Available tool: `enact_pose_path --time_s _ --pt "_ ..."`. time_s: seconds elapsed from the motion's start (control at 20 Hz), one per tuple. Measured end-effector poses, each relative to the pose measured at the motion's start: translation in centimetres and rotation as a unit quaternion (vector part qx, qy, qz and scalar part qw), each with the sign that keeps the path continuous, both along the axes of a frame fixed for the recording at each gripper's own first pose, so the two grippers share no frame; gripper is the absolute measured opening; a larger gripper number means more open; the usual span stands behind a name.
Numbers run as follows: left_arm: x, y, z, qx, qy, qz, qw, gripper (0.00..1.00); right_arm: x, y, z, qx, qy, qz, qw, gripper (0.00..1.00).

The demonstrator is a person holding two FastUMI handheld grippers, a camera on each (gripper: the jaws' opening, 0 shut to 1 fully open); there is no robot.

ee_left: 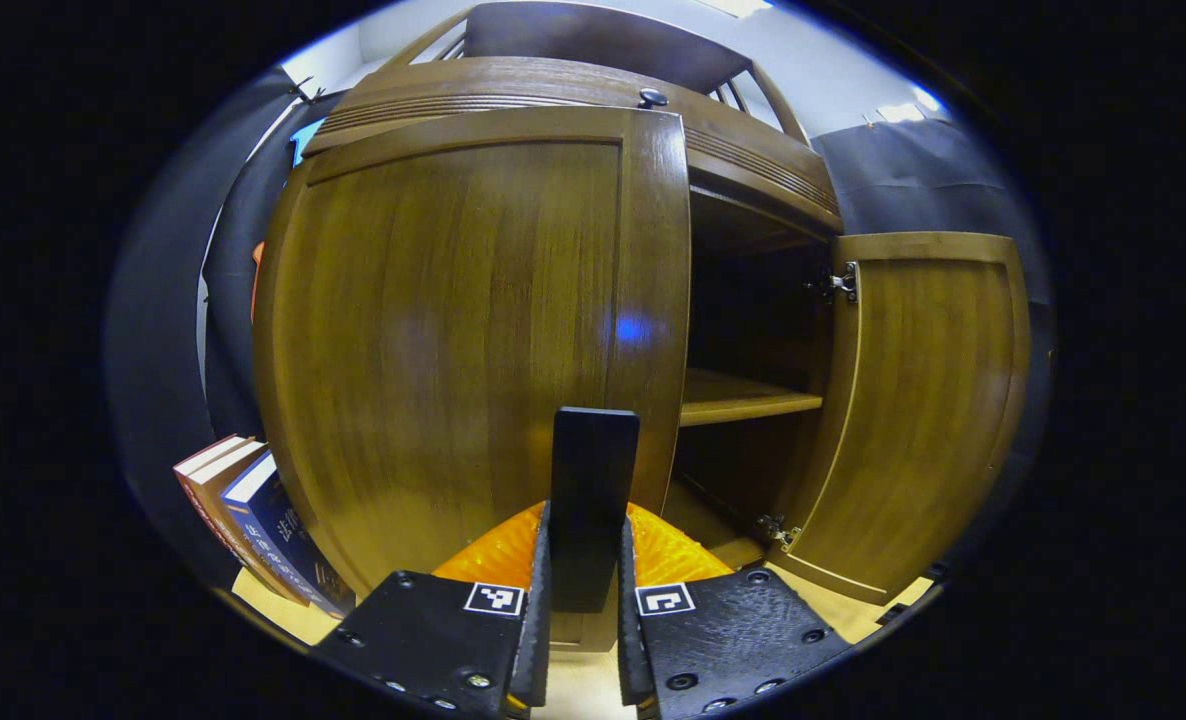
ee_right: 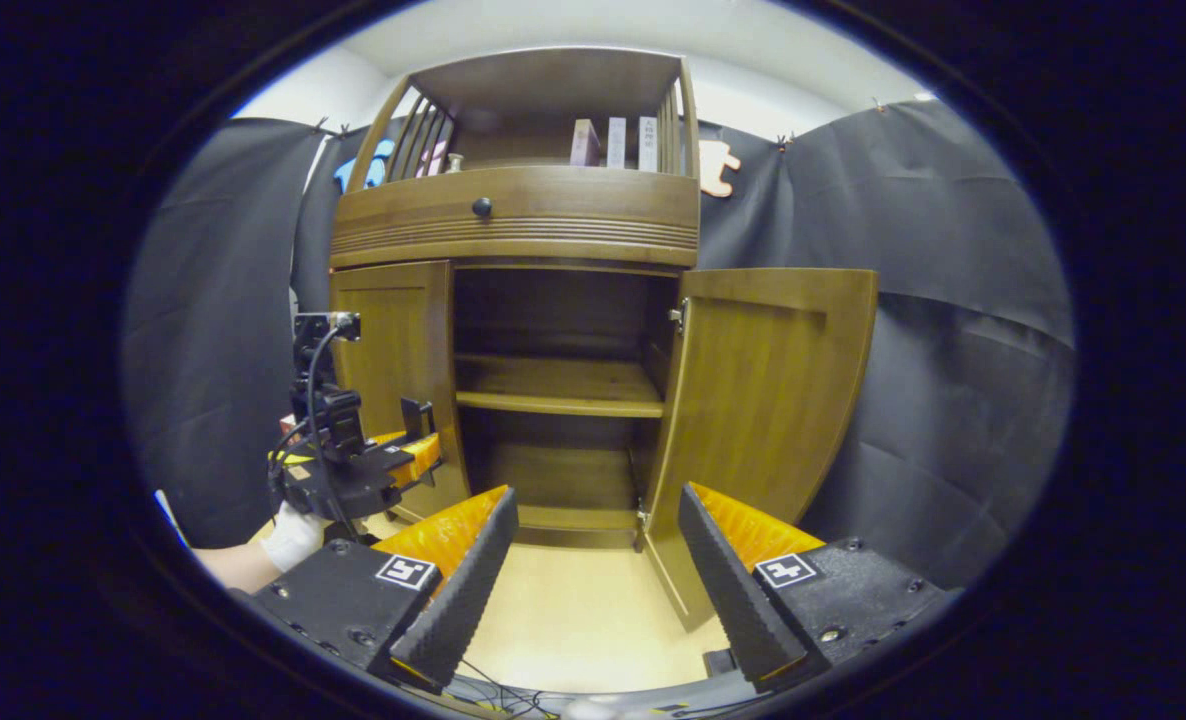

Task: Open the right door of the double-door shoe cabinet with the right hand, and open the left door with the left hand.

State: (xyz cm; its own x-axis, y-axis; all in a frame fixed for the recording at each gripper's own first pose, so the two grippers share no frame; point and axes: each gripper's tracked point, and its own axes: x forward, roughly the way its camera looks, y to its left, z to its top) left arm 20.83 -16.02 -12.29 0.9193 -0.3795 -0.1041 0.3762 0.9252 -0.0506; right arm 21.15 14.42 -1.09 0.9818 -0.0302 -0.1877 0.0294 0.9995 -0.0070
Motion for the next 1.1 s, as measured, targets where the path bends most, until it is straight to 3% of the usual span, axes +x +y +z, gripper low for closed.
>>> enact_pose_path --time_s 0.6,1.05,1.1 --pt "-6.2 5.1 0.1 -0.019 0.020 -0.012 1.000 0.26 1.3 4.0 -0.7 0.003 0.006 0.057 0.998 1.00" --pt "-10.0 11.0 -0.3 -0.003 0.013 0.042 0.999 0.26 1.8 7.3 -1.2 0.006 0.003 0.128 0.992 1.00" --pt "-10.2 11.9 -0.2 0.003 0.007 0.052 0.999 0.36 1.8 7.9 -1.4 0.007 0.004 0.133 0.991 1.00"
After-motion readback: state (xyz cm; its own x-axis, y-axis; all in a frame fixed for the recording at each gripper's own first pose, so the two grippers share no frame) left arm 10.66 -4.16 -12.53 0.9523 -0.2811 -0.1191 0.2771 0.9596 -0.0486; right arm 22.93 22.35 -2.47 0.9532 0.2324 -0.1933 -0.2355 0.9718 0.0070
